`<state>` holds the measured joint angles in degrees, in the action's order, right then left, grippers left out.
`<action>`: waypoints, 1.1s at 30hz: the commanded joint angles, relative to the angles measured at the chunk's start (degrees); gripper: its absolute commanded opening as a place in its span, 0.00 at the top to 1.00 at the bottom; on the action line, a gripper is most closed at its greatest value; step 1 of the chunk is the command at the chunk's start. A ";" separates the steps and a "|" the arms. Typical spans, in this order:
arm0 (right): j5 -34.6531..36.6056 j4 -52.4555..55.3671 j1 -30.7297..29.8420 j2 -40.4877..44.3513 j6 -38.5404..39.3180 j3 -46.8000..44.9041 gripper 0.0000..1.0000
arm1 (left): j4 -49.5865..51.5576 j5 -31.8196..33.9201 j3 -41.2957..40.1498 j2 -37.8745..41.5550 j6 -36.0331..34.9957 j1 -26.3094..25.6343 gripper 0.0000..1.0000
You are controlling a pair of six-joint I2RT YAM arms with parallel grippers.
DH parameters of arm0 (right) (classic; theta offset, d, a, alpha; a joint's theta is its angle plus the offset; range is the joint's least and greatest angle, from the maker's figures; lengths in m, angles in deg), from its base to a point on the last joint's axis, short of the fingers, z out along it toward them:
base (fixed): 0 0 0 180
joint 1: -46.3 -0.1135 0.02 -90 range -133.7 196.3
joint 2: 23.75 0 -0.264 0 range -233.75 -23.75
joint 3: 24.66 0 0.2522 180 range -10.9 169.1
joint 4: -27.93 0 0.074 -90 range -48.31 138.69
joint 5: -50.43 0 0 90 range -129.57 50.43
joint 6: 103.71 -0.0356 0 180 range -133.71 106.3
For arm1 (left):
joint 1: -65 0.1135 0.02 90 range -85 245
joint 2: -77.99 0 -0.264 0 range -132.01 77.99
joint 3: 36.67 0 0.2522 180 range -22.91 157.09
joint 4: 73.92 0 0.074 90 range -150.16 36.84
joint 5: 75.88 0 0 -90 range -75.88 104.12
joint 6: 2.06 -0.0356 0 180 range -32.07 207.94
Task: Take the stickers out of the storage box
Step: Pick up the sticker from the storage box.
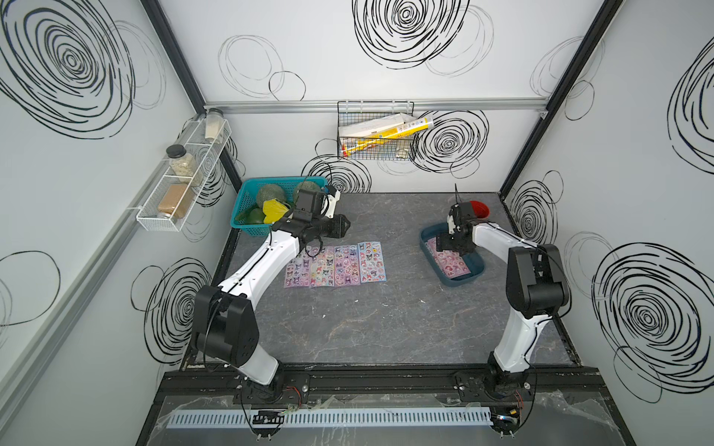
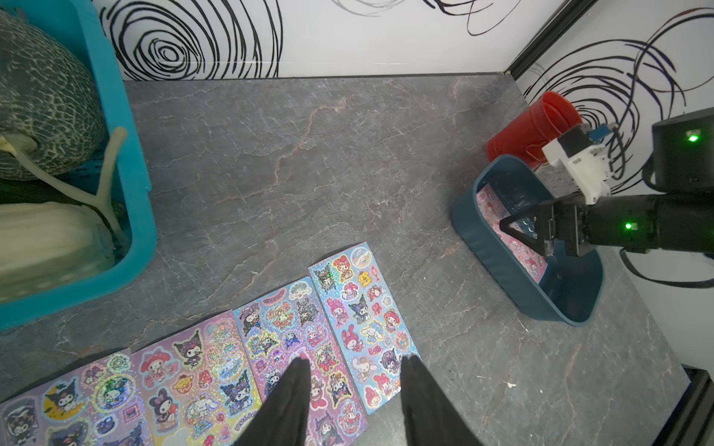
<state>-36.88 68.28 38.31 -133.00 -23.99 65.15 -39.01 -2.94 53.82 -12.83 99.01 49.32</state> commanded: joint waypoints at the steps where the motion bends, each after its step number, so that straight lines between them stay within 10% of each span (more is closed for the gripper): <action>1: 1.13 1.44 0.25 -1.31 -0.04 0.44 0.17 | -4.01 -0.45 0.79 -1.26 -0.93 0.65 0.56; 9: 2.98 3.14 0.26 -0.23 1.41 0.56 0.00 | -8.74 -1.40 -9.24 4.30 0.06 0.36 0.56; 33: 1.55 5.44 0.25 -7.02 2.94 2.68 0.09 | -7.75 -2.40 -8.25 1.65 1.10 -2.95 0.56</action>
<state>-36.31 72.06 38.25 -138.68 -21.54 67.51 -45.31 -4.73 44.10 -9.93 99.75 45.97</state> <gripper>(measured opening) 0.914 0.444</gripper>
